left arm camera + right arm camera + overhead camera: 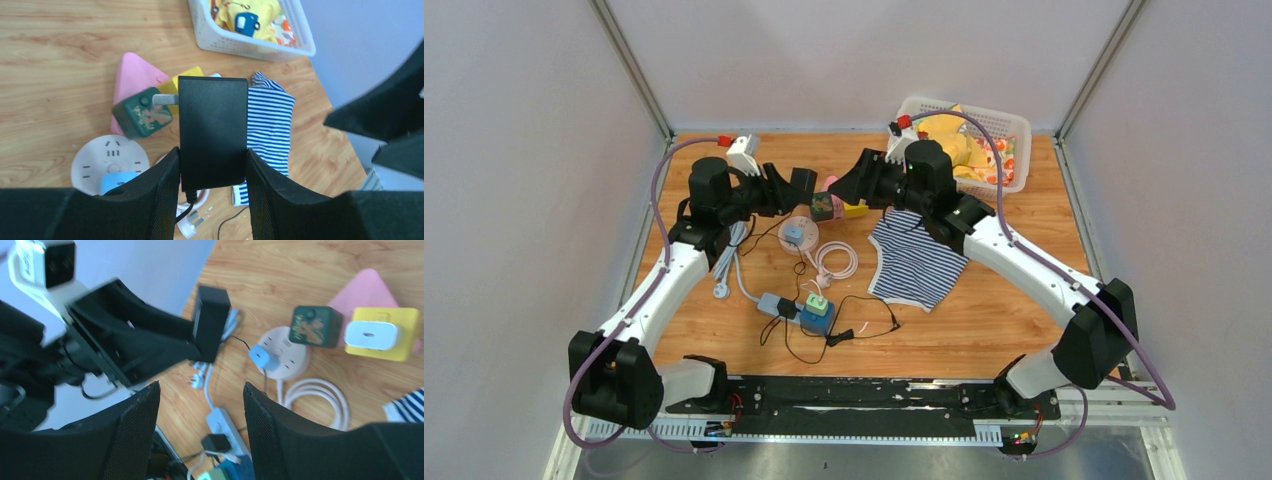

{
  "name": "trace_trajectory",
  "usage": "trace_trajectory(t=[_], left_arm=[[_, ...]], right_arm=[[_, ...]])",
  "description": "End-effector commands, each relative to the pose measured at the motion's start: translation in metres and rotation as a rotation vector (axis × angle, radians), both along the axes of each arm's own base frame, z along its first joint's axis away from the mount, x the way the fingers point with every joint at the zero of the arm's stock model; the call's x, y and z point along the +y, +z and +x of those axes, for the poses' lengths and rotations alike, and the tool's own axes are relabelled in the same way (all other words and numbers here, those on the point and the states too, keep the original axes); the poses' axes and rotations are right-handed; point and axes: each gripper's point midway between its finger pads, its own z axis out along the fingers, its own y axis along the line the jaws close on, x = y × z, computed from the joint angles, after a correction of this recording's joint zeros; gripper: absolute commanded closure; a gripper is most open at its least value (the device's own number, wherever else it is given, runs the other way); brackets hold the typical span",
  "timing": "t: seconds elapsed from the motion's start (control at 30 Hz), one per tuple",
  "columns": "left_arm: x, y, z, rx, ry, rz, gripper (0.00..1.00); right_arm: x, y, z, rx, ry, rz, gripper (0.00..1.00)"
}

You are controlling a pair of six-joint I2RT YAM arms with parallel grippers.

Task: Insert the plug
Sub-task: Pick up the plug from the center of the board.

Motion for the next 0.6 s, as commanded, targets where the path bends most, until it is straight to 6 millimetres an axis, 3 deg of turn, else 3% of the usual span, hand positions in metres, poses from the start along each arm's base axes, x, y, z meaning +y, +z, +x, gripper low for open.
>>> trace_trajectory(t=[0.0,0.43,0.57], left_arm=[[-0.019,0.028,-0.014,-0.124,-0.085,-0.009,1.0],[-0.027,0.041,-0.026,-0.122,-0.091,-0.071,1.0],[-0.028,0.046,-0.03,-0.131,-0.09,-0.085,1.0]], right_arm=[[0.024,0.038,0.007,-0.006,0.003,0.208,0.36],[0.047,0.011,0.025,0.099,-0.06,0.211,0.42],[0.056,0.004,0.025,0.119,-0.056,0.216,0.49]])
